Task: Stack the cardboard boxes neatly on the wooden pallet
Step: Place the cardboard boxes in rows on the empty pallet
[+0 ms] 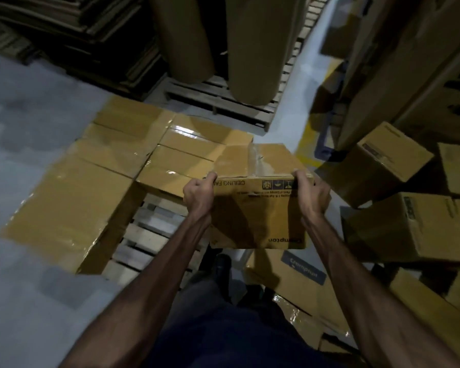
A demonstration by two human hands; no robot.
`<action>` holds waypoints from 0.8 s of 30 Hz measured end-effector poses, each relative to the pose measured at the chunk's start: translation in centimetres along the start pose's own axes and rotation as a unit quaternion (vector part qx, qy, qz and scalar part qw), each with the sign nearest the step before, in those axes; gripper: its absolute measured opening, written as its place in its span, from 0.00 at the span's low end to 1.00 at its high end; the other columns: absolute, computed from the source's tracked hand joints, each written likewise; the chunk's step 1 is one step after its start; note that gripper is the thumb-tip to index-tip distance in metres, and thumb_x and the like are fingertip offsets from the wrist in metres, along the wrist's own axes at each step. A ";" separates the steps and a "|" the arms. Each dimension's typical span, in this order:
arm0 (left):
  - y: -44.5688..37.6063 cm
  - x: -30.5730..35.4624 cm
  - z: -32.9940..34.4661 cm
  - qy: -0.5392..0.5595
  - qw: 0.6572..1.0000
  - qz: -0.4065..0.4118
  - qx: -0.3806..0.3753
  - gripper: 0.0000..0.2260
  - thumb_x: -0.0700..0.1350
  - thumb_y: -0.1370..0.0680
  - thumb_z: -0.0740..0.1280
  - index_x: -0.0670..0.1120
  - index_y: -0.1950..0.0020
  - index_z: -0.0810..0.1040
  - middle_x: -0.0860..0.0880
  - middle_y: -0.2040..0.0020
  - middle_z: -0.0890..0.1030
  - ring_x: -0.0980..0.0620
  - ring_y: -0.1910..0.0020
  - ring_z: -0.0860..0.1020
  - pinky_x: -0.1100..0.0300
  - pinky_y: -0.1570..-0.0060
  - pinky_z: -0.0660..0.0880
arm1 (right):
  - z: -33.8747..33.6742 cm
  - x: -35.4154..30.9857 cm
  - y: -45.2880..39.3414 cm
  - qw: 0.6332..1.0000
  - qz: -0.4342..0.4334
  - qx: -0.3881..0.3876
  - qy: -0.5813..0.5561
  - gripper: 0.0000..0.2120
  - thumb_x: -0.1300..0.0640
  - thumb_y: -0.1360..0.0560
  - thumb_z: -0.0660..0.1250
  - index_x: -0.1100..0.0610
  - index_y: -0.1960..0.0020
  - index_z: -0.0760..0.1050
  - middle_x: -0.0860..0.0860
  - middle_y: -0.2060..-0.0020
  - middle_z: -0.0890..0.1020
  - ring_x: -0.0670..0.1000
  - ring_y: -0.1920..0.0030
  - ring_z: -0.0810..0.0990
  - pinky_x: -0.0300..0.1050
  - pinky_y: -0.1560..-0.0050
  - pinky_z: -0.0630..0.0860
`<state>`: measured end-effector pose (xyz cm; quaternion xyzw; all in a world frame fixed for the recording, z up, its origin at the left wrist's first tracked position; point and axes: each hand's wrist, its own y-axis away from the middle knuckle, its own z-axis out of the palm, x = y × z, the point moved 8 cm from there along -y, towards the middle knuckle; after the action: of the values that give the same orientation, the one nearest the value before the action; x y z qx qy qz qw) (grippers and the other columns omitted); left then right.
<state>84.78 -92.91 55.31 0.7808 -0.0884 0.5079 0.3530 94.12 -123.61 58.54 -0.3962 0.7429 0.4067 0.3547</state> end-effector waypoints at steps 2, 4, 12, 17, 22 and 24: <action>0.5 -0.7 -3.5 0.023 0.999 -0.004 0.035 0.17 0.56 0.26 0.75 0.45 0.61 0.74 0.50 0.64 0.71 0.49 0.63 0.70 0.56 0.67 0.64 | 2.1 -0.9 1.7 0.999 -0.002 -0.034 0.002 0.15 0.42 0.24 0.72 0.53 0.48 0.79 0.50 0.56 0.80 0.51 0.55 0.77 0.45 0.53 0.69; 1.1 -1.8 -7.1 0.037 0.997 -0.020 0.072 0.16 0.56 0.25 0.74 0.45 0.58 0.75 0.50 0.62 0.72 0.49 0.63 0.71 0.54 0.65 0.66 | 4.8 -1.9 3.3 0.997 -0.023 -0.068 0.016 0.12 0.44 0.24 0.72 0.52 0.53 0.77 0.46 0.61 0.77 0.53 0.55 0.77 0.45 0.53 0.70; 2.9 -8.1 -19.5 0.106 0.971 -0.075 0.201 0.15 0.55 0.24 0.72 0.43 0.59 0.78 0.46 0.61 0.77 0.47 0.61 0.75 0.54 0.62 0.69 | 16.2 -3.4 10.5 0.967 -0.079 -0.224 0.088 0.30 0.39 0.28 0.71 0.56 0.32 0.80 0.56 0.41 0.83 0.58 0.43 0.81 0.49 0.45 0.77; 3.3 -11.2 -26.3 0.137 0.953 -0.111 0.245 0.15 0.55 0.24 0.72 0.43 0.52 0.81 0.46 0.57 0.81 0.49 0.61 0.77 0.57 0.65 0.69 | 22.1 -2.0 15.5 0.938 -0.106 -0.297 0.143 0.34 0.35 0.32 0.68 0.52 0.31 0.81 0.55 0.40 0.84 0.59 0.41 0.81 0.57 0.36 0.78; 3.7 -14.7 -30.5 0.191 0.933 -0.153 0.263 0.11 0.54 0.25 0.73 0.48 0.56 0.78 0.49 0.58 0.79 0.50 0.59 0.76 0.58 0.65 0.66 | 27.3 1.1 17.6 0.912 -0.116 -0.340 0.199 0.35 0.32 0.35 0.68 0.51 0.35 0.83 0.54 0.45 0.86 0.58 0.43 0.82 0.59 0.38 0.79; 3.6 -16.0 -31.3 0.197 0.930 -0.172 0.260 0.11 0.53 0.25 0.73 0.47 0.54 0.78 0.49 0.58 0.79 0.51 0.60 0.75 0.58 0.65 0.66 | 28.2 1.0 19.2 0.902 -0.131 -0.347 0.220 0.31 0.34 0.32 0.68 0.53 0.39 0.84 0.55 0.47 0.86 0.58 0.44 0.82 0.57 0.41 0.80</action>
<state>52.64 -78.96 50.67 0.7324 0.2534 0.5886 0.2301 82.58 -92.11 52.09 -0.6672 0.5551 0.4914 0.0723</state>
